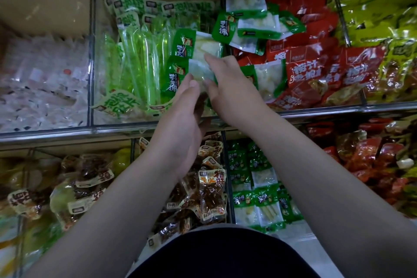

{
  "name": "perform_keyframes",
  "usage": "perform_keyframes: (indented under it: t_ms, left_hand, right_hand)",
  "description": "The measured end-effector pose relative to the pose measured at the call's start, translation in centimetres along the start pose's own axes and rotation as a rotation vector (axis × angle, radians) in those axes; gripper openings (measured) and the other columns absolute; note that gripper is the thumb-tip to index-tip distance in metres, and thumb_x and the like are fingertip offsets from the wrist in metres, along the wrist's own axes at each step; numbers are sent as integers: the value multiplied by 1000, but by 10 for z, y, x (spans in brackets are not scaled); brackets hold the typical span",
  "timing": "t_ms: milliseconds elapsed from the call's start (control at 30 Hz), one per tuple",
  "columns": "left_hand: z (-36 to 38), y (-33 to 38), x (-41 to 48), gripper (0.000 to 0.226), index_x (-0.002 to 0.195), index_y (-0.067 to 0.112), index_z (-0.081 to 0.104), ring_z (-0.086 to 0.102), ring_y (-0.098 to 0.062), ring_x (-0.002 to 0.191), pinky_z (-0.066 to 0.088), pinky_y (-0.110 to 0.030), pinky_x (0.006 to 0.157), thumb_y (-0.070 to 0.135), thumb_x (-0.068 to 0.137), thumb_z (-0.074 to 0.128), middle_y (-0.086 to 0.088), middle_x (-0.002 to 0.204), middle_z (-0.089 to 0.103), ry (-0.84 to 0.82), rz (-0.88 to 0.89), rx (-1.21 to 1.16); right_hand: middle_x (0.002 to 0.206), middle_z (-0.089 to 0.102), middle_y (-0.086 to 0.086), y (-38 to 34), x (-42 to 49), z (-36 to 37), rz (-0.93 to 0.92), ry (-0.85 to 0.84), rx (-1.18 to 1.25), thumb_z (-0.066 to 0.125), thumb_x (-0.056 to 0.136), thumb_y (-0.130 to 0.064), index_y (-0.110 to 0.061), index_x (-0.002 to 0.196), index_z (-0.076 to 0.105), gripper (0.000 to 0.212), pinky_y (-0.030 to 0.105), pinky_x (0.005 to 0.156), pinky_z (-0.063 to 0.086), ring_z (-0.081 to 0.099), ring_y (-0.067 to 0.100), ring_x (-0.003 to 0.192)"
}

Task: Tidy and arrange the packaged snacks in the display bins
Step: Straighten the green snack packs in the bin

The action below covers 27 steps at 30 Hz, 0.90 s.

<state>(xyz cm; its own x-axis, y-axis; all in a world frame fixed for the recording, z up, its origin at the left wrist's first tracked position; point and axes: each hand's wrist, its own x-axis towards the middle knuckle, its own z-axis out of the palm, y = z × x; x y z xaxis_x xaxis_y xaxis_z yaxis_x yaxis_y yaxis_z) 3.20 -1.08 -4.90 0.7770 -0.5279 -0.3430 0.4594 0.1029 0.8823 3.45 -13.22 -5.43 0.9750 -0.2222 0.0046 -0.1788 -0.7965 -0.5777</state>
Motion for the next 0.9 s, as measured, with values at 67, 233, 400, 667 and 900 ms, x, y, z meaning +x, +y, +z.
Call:
perform_keyframes:
  t_ms: [67,233,400,667,900]
  left_hand:
    - [-2,0,1,50,150,34,28,33,-17,142,24,-46,118,44,102,35,-3,155,34,0,-1,-17]
    - [-1,4,-1,22,117,43,48,55,-5,104,44,-30,93,35,106,31,7,106,59,1,4,-8]
    - [-6,4,-1,52,150,36,27,57,-7,112,46,-34,95,26,102,45,5,120,63,18,3,79]
    - [0,-1,-10,47,142,30,44,65,-17,109,47,-44,103,13,98,51,-1,122,67,38,0,114]
    - [11,-16,-31,46,137,41,45,56,-14,120,23,-52,111,17,98,52,6,129,63,19,-17,116]
  right_hand:
    - [130,47,9,0,3,0,18,4,-23,50,99,-26,-20,143,40,45,38,86,46,55,27,108]
    - [80,56,-4,13,3,4,75,192,185,58,95,-25,-8,95,63,18,12,56,34,48,7,68]
    - [70,52,-6,15,-14,-2,226,197,598,54,98,-23,-19,88,59,11,22,53,33,43,5,55]
    - [88,72,-2,22,-65,-1,430,94,1122,54,97,-17,-21,89,66,14,34,72,55,67,16,84]
    - [108,69,3,41,-97,4,356,-16,1018,58,94,-7,-22,102,62,18,36,80,55,66,20,100]
